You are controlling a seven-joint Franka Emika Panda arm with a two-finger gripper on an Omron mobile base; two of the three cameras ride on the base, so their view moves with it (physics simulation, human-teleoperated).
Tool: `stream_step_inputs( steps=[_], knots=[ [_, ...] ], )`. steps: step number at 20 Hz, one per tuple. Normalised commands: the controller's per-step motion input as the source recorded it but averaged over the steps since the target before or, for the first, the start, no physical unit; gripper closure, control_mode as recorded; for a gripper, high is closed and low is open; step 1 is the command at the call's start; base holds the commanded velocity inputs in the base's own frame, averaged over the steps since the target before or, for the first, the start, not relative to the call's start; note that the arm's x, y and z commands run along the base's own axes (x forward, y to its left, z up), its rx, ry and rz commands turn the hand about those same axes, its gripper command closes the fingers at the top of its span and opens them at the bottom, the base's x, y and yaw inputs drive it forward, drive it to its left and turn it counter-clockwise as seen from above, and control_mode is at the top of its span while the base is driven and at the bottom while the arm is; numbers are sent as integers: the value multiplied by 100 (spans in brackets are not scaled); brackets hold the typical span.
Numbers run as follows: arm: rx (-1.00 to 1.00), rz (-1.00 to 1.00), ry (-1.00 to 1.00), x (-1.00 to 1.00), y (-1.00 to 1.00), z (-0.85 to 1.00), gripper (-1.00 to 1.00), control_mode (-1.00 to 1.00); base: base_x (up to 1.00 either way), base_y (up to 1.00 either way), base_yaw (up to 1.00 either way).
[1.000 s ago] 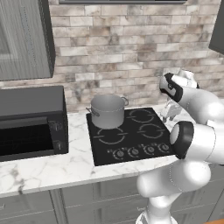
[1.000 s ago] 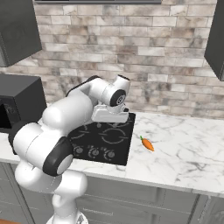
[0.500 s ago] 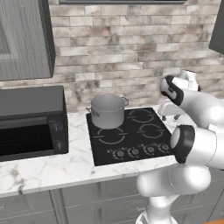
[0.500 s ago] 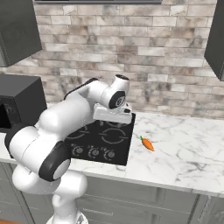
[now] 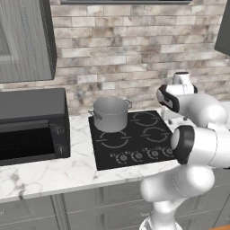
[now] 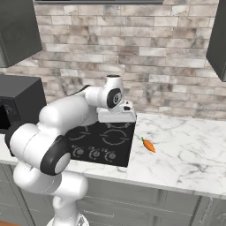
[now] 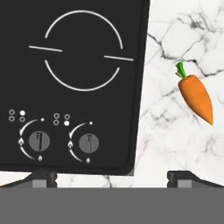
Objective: Turn on the burner for the pot on the stove. Wait thirty seconds for the pot to heat up. Then add the carrot to the pot.
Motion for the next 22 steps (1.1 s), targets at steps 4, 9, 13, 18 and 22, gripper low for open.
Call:
stream_step_inputs(
  steps=[4, 9, 13, 18, 22],
  knots=[
    [0, -18, 0, 6, -54, -23, -100, -100, 0, 0, 0],
    [1, -15, 0, 9, -57, -15, -100, -100, 0, 0, 0],
    [0, -5, 0, 21, -48, -12, -100, -100, 0, 0, 0],
    [2, 0, 0, 18, -38, -15, -100, -100, 0, 0, 0],
    [3, 0, 0, 6, -26, -32, -100, -100, 0, 0, 0]
  ],
)
